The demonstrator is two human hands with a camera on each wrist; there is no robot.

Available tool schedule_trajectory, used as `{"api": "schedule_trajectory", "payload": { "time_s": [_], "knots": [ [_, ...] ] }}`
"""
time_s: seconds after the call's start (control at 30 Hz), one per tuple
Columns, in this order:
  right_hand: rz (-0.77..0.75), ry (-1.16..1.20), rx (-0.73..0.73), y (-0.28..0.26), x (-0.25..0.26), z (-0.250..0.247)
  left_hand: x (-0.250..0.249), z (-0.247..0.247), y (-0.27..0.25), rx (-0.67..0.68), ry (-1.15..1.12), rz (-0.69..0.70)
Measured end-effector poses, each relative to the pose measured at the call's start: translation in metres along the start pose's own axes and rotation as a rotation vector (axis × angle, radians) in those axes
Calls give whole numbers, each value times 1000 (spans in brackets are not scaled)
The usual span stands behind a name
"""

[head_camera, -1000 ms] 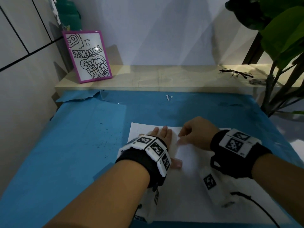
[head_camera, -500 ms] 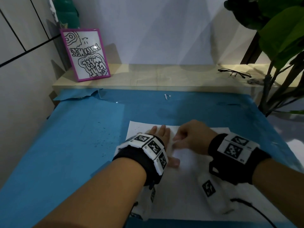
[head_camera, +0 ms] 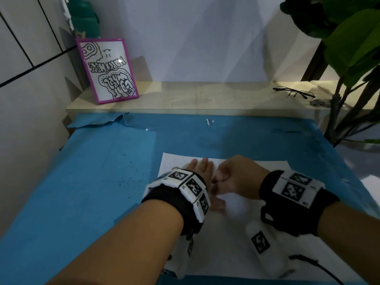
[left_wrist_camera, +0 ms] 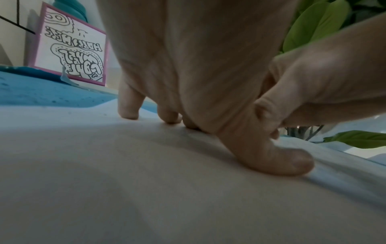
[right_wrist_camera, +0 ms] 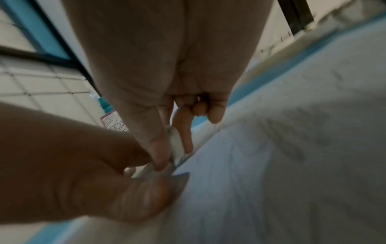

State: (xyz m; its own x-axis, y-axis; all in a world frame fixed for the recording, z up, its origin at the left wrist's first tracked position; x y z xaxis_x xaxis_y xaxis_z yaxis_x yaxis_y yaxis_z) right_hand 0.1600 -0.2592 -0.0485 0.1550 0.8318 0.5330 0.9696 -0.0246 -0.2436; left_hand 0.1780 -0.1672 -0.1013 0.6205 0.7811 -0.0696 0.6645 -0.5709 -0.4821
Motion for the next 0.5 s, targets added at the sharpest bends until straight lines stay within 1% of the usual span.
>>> {"api": "schedule_trajectory", "payload": {
  "time_s": [0.03,0.13,0.2,0.23,0.27,0.37,0.47,0.5],
  "knots": [
    [4,30,2,-1,-1,0,-1,0,0,-3,3,3],
    [17,34,-75,-1,-7,-10,0,1,2,-9,4,7],
    [-7,-10,-17,-4,-2,-1,1,3,3,-13,17,10],
    [-9,0,13,-6,-2,2,2,3,4,-16,20,10],
    [3,31,11,-7,-5,1,2,4,5,-16,16,10],
    [44,76,-84,-6,-16,-10,1,3,5,-12,7,5],
    [24,69,-18,-9,-13,-2,0,1,4,-17,13,11],
    [31,74,-18,-10,-14,-4,0,1,3,-18,16,10]
  ]
}}
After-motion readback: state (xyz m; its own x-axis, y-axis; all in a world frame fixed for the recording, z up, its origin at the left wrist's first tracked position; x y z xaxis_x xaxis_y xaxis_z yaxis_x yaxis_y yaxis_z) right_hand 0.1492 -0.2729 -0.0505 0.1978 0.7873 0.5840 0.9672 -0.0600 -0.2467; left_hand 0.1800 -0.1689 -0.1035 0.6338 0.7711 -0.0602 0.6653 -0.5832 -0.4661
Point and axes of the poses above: each hand's wrist, its own y-axis towards the middle knuckle, its own z-axis out of the palm, x = y × z, the point moved 8 cm from there along y, towards the middle knuckle, and after that the axes turned 4 degrees about y, right-handed, at the moved point
